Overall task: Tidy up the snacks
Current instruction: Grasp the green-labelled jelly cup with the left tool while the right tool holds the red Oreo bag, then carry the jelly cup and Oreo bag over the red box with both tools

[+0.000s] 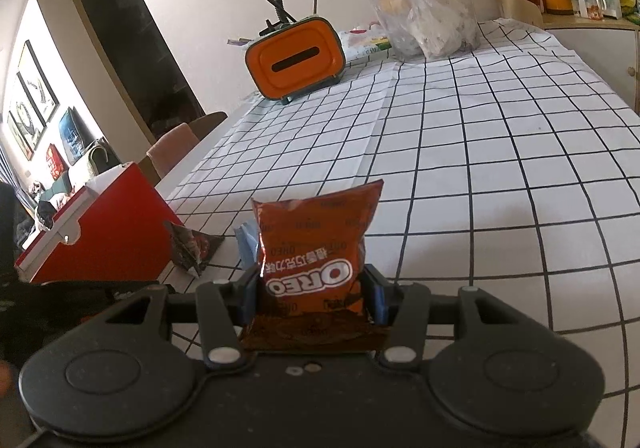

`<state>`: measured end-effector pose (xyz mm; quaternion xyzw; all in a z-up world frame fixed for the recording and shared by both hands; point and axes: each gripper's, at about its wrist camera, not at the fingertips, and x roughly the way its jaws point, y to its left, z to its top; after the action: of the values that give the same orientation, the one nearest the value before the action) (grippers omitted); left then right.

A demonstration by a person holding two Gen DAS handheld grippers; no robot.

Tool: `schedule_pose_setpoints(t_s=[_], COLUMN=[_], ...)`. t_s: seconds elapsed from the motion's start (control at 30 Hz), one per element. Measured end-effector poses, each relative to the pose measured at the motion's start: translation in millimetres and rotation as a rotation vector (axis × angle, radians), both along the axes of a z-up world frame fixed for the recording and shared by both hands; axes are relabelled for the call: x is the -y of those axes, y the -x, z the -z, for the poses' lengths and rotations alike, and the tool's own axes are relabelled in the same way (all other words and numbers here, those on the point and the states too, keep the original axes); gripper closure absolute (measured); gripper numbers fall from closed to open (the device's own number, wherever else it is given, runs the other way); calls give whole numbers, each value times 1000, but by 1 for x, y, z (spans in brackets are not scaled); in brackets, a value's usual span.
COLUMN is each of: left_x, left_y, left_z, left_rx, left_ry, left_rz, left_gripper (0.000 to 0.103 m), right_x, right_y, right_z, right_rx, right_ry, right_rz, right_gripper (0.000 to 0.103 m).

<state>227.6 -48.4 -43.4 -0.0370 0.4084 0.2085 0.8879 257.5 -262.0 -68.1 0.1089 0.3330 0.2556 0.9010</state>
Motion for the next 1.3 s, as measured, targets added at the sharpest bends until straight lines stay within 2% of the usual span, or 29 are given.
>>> schedule_pose_setpoints(t_s=[0.2, 0.37, 0.5, 0.67, 0.93, 1.07, 1.3], left_x=[1, -9, -25, -44, -69, -86, -124], left_y=[18, 31, 38, 47, 60, 63, 70], left_z=[-17, -33, -49, -70, -98, -106, -115], left_rx=[25, 51, 67, 90, 133, 141, 144], left_ry=[5, -1, 7, 10, 65, 86, 81], left_rz=[106, 150, 168, 215, 301, 312, 309], left_gripper=[67, 67, 67, 67, 67, 67, 67], right_x=[-3, -19, -27, -45, -74, -95, -143], right_y=[5, 14, 23, 40, 68, 79, 90], right_z=[-5, -14, -25, -48, -93, -112, -130], right_rx=[16, 64, 88, 112, 167, 190, 218], right_ry=[2, 54, 53, 84, 154, 195, 239], right_rz=[-6, -28, -22, -24, -32, -47, -84], right_gripper=[53, 53, 53, 53, 53, 53, 53])
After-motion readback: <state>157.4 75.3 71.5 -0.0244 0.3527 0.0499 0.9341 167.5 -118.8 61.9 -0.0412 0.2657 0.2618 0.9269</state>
